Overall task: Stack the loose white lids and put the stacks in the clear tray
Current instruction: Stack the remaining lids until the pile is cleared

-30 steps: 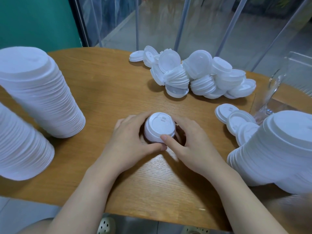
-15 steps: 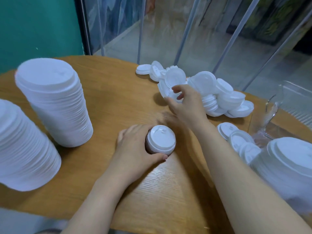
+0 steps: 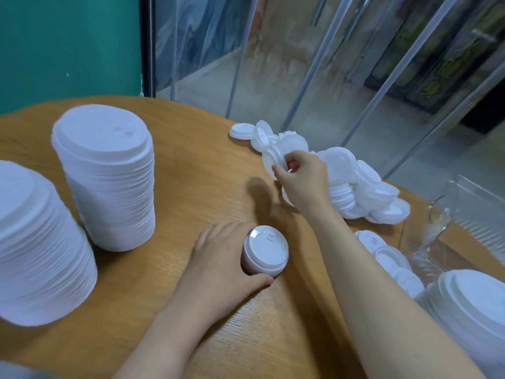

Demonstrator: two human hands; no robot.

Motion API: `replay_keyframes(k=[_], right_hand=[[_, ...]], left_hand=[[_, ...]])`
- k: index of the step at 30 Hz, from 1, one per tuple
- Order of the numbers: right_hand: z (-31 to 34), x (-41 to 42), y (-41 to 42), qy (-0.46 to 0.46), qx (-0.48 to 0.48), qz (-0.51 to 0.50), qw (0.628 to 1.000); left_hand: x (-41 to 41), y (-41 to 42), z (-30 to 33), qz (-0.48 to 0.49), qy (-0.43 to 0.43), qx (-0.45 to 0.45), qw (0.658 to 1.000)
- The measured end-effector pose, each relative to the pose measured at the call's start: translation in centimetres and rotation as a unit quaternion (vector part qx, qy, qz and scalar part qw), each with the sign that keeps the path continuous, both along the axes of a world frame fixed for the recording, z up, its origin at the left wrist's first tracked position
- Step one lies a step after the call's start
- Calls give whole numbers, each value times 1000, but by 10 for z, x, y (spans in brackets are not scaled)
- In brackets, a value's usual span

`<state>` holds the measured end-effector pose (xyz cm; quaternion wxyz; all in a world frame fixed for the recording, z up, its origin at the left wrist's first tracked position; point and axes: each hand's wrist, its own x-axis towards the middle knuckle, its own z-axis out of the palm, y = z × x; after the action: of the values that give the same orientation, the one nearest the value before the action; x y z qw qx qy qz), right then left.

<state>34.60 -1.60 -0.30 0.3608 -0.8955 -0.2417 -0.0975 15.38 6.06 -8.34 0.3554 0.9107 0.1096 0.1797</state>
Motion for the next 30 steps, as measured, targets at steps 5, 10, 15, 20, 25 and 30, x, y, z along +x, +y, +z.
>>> replay_keyframes(k=[5, 10, 15, 20, 25, 30], right_hand=[[13, -43, -56, 72, 73, -8, 995], [-15, -67, -104, 158, 87, -63, 982], [-39, -73, -117, 137, 66, -130, 980], [-55, -72, -120, 55, 30, -133, 989], [-62, -71, -118, 37, -16, -85, 996], [-63, -66, -116, 36, -60, -96, 993]], left_hand=[[0, 0, 0, -4, 4, -1, 1000], [2, -3, -1, -1, 10, 11, 1000], [1, -3, 2, 0, 16, 13, 1000], [-1, -2, 1, -5, 15, 13, 1000], [-2, -3, 3, -7, 16, 12, 1000], [-2, -5, 4, -5, 15, 18, 1000]])
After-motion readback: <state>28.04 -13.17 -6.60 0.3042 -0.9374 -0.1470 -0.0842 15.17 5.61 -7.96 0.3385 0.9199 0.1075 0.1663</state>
